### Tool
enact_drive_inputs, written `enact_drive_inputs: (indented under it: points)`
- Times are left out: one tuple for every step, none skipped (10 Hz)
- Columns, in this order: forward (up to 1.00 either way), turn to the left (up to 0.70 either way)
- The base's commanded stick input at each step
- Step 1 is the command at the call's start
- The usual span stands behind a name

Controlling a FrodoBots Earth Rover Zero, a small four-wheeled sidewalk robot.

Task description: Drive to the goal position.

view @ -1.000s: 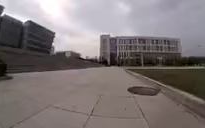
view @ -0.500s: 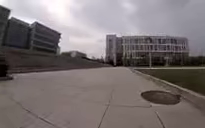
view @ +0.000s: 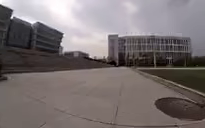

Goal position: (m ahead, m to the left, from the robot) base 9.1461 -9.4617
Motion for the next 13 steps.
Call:
enact_drive_inputs:
  points:
    - [1.0,-0.27]
    - [1.0,-0.27]
    - [1.0,-0.27]
    - [1.0,-0.27]
    - [1.0,-0.27]
    - [1.0,-0.27]
    - [1.0,-0.27]
    - [1.0,-0.27]
    - [1.0,0.0]
    - [1.0,0.0]
    - [1.0,0.0]
    - [1.0,0.0]
    - [1.0,0.0]
